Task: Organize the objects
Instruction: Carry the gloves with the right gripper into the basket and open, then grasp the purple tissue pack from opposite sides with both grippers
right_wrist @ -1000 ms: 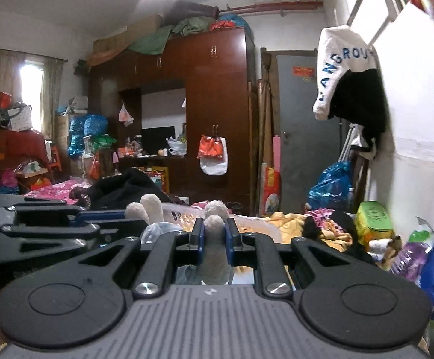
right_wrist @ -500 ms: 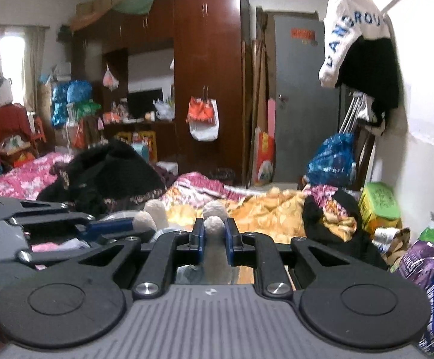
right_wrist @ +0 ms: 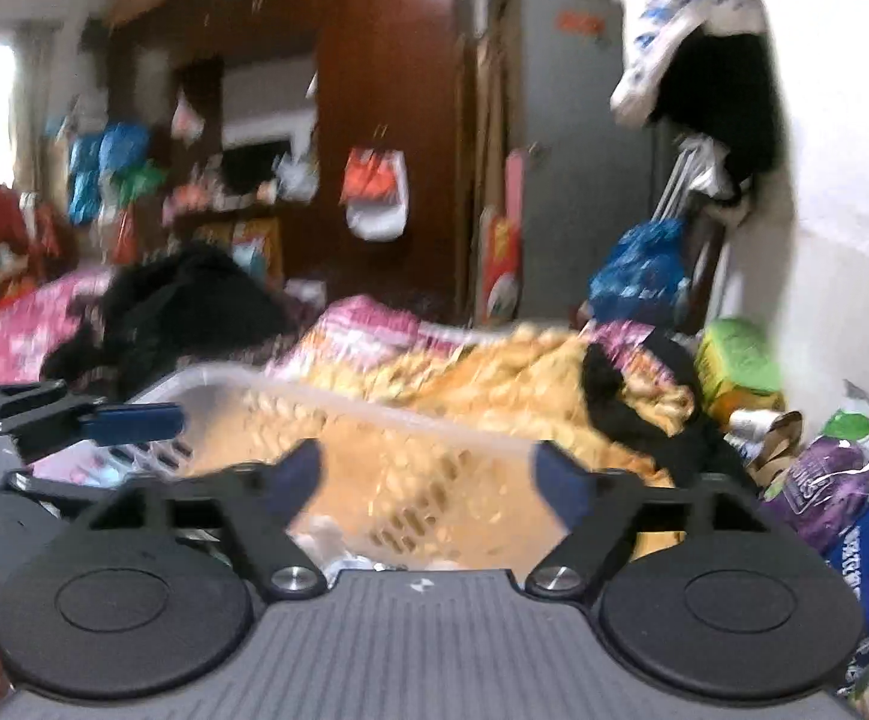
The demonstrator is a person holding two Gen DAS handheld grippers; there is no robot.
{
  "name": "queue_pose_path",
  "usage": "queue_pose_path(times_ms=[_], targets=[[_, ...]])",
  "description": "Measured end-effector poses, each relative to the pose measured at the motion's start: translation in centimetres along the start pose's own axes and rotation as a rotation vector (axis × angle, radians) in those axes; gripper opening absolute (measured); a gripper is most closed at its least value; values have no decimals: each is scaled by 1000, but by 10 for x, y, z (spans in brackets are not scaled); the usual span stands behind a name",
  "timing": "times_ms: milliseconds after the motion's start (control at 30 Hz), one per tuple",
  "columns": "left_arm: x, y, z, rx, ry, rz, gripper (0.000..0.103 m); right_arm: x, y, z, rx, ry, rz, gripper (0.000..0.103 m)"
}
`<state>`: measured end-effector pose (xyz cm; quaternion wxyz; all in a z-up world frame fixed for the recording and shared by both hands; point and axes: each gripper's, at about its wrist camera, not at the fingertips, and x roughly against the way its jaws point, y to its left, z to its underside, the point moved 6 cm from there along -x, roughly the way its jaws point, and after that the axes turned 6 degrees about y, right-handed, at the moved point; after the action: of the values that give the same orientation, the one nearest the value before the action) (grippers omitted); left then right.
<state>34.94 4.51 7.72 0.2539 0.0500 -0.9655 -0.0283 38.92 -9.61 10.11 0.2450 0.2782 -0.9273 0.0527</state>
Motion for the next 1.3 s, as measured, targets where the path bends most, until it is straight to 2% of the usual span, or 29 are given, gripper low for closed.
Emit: queue_pose_path(times_ms=[67, 167, 233, 300, 400, 500, 600, 667, 733, 833, 967, 1033, 1133, 1300], targets=[[26, 4, 5, 4, -47, 20, 70, 32, -1, 15, -2, -47, -37, 103], [74, 7, 30, -14, -113, 74, 81, 78, -1, 59, 28, -101, -74, 103], [107, 9, 60, -33, -157, 84, 81, 104, -3, 97, 30, -135, -106, 103], [132, 12, 90, -34, -194, 62, 81, 123, -5, 141, 26, -144, -146, 103], [160, 17, 134, -18, -236, 50, 81, 133, -6, 180, -54, -141, -172, 103], [175, 18, 168, 24, -235, 80, 81, 140, -6, 205, -111, -150, -196, 103], [182, 13, 190, -2, -228, 81, 81, 148, 5, 204, -50, -168, -170, 103], [183, 11, 197, -33, -226, 68, 81, 151, 14, 206, -26, -181, -191, 103], [183, 14, 200, -20, -220, 69, 81, 148, 25, 206, 0, -181, -222, 103], [182, 23, 202, 20, -226, 93, 81, 135, 31, 209, 24, -171, -207, 103], [186, 25, 209, 34, -235, 105, 81, 129, 23, 217, -26, -144, -218, 101], [193, 19, 212, 9, -248, 116, 81, 131, 18, 221, -50, -148, -210, 101], [196, 5, 214, -40, -259, 108, 81, 134, 14, 226, -61, -152, -208, 101], [190, 3, 216, -41, -247, 118, 81, 137, 16, 230, -50, -161, -218, 100]])
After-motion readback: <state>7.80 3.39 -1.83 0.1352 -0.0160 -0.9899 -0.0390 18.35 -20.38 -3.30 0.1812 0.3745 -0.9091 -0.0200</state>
